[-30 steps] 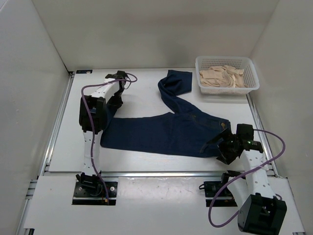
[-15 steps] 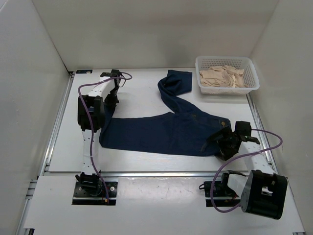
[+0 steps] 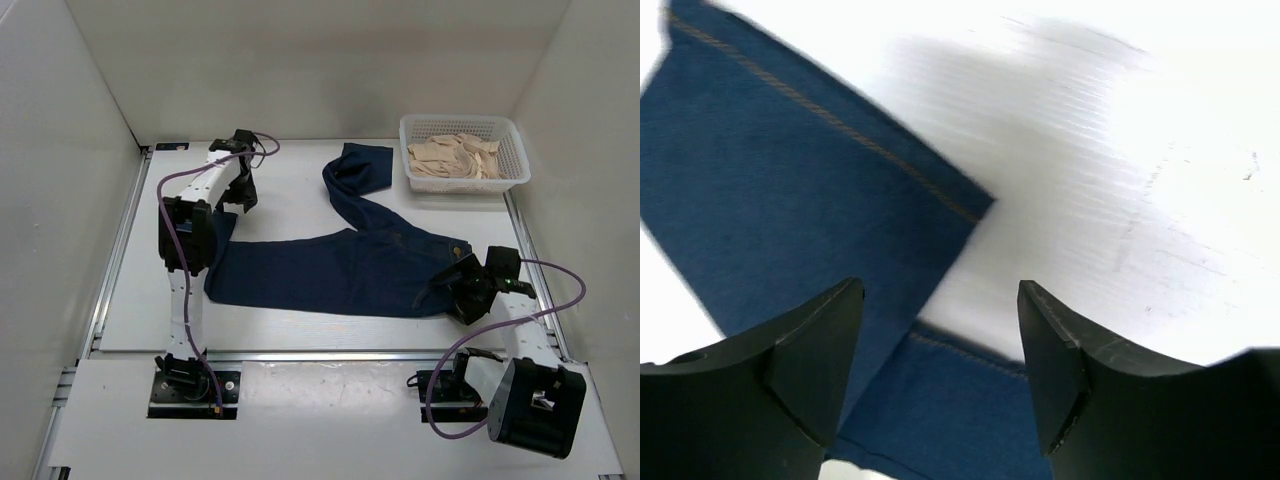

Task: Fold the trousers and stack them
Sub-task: Flatten the trousers out

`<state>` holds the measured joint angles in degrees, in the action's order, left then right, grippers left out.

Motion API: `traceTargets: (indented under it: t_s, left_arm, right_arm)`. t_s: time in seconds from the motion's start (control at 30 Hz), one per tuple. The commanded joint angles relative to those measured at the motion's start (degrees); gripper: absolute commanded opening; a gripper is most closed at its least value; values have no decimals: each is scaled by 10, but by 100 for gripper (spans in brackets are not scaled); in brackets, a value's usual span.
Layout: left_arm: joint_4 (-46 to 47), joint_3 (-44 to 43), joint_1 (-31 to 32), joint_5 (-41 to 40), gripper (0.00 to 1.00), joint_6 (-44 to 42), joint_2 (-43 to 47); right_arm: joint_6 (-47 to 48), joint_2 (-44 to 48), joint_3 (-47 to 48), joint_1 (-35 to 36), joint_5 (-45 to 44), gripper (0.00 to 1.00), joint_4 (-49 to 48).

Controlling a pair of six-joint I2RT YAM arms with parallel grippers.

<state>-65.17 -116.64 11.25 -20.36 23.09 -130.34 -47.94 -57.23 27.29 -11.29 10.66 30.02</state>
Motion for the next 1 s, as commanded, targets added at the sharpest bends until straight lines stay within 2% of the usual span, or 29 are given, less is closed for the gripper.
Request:
traceTargets:
  t_s: [0.0, 0.1, 0.2, 0.33, 0.47, 0.53, 0.57, 0.63, 0.67, 0.7, 0.73, 0.83, 0.97]
  left_arm:
    - [2, -28, 10, -5, 73, -9, -32]
    - [-14, -34, 10, -24, 68, -9, -56]
    - [-14, -34, 10, -37, 60, -4, -62]
    - [-14, -42, 10, -51, 38, 1, -76]
    - [-20, -57, 4, -73, 10, 6, -81]
    - [-25, -62, 4, -73, 10, 12, -75]
    - [-25, -62, -2, -73, 10, 17, -68]
    - [-20, -55, -7, -73, 10, 24, -36]
    - [-20, -47, -17, -65, 10, 24, -23]
    - [-12, -40, -31, -43, 10, 29, -9]
    - [-4, -40, -40, -29, 10, 29, 21]
    - [3, -40, -80, 23, 10, 29, 75]
    - [8, -82, -125, 73, 10, 35, 115]
  right_arm:
    - [21, 16, 16, -7, -5, 99, 6]
    - [31, 21, 11, -20, -5, 99, 12]
    - [36, 26, 5, -30, 1, 99, 12]
    - [36, 27, -7, -30, 7, 99, 4]
    - [42, 9, -21, -30, 5, 99, -39]
    - [42, -7, -22, -30, 5, 96, -70]
    - [47, -29, -22, -30, 5, 74, -80]
    - [53, -52, -8, -30, 5, 41, -101]
    - [53, -76, -1, -30, 0, 27, -101]
    - [60, -87, 22, -30, -5, 6, -101]
    - [60, -96, 36, -30, -13, 1, -101]
    - [60, -118, 97, -30, -32, 0, -101]
    - [65, -130, 204, -36, -51, 0, -62]
